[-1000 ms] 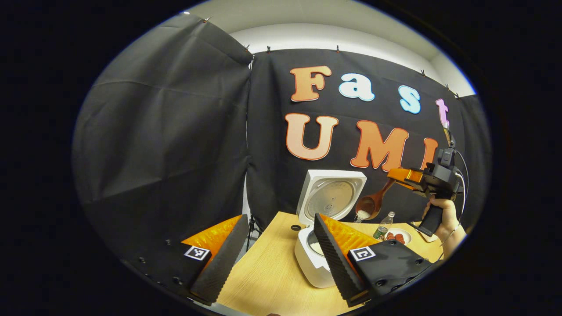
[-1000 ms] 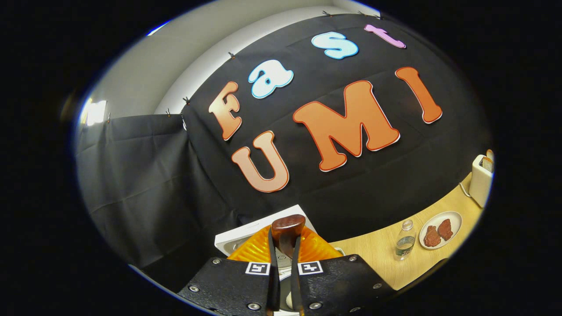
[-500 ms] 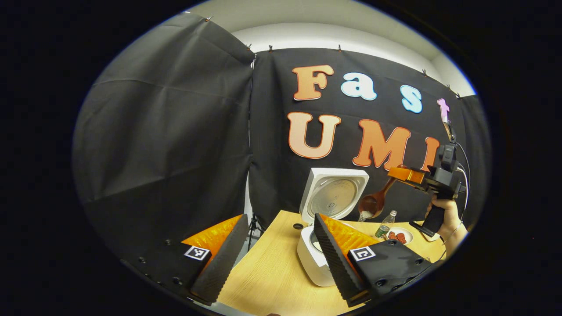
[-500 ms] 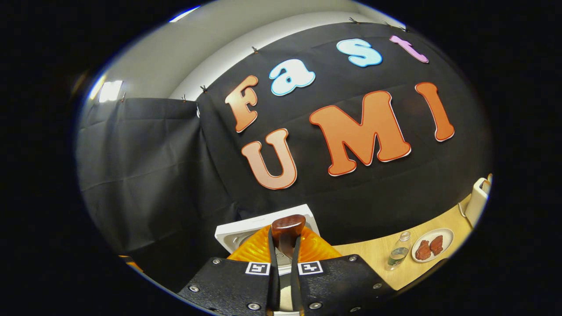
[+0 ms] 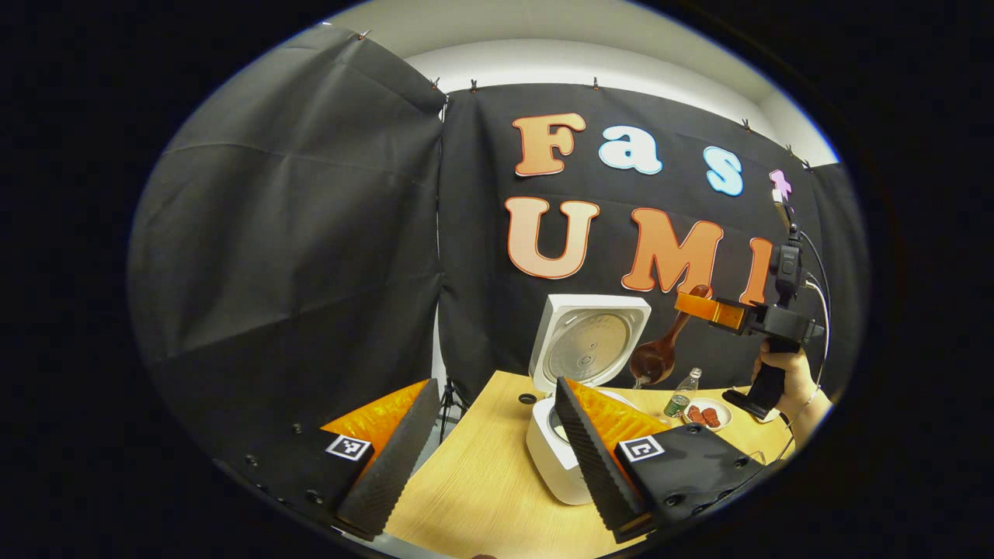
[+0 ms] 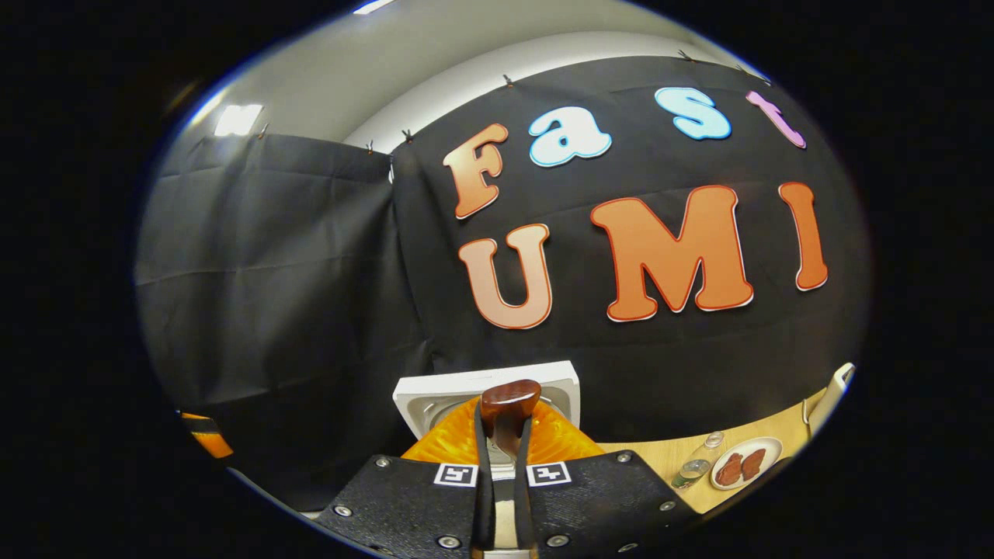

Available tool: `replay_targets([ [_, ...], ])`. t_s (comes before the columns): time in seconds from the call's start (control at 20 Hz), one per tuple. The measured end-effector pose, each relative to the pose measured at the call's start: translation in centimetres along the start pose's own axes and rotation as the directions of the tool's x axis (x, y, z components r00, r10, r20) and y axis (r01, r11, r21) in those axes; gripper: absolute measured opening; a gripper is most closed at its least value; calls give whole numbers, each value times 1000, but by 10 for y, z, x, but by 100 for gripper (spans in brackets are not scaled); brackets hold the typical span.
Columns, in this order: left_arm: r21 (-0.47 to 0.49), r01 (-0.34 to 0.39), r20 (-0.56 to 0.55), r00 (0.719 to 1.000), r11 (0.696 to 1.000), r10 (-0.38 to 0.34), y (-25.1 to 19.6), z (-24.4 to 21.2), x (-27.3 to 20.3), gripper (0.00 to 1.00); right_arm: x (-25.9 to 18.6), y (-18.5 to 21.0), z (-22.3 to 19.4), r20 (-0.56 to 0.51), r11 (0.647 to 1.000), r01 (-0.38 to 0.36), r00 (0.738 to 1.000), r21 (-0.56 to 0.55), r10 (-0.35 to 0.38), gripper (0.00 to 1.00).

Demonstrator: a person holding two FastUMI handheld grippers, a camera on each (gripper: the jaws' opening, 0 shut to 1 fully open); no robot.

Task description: Close the left gripper, press the button to open the rice cooker; take a wooden spoon from the chopstick holder with the right hand, scoop a spoonful of rice and pour it into the rice cooker, then put the wooden spoon back into the chopstick holder.

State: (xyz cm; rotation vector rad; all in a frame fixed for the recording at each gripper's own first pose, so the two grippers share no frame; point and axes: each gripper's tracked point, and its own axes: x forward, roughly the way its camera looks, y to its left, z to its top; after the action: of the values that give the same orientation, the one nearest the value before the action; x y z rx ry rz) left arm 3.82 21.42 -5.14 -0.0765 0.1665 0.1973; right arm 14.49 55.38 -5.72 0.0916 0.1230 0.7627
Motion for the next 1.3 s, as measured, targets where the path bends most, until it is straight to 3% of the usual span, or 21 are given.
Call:
replay_targets([
  [0.2, -7, -9, -9, 1000, 1000, 9, 1, -3, 0, 100, -6, 7, -5, -4, 996, -32, 999, -77, 32, 9],
  [0.45, -12, -4, 10, 1000, 1000, 4, -7, 5, -3, 100, -11, -6, 0, -7, 1000, -28, 1000, 12, 28, 9],
  [0.95, 11, 51, 21, 998, 999, -51, -42, 12, -1, 100, -78, -110, 15, 8, 977, 136, 990, 167, -139, 9],
  [1.15, 1, 90, 27, 996, 996, -90, -62, 12, 1, 100, -121, -153, 22, 18, 962, 209, 976, 173, -215, 9],
  [1.2, -4, 100, 25, 995, 995, -100, -68, 12, 2, 100, -134, -164, 22, 21, 957, 228, 972, 177, -236, 14],
  [1.3, -6, 125, 22, 992, 992, -124, -79, 11, 3, 100, -159, -187, 22, 22, 945, 271, 960, 183, -279, 9],
])
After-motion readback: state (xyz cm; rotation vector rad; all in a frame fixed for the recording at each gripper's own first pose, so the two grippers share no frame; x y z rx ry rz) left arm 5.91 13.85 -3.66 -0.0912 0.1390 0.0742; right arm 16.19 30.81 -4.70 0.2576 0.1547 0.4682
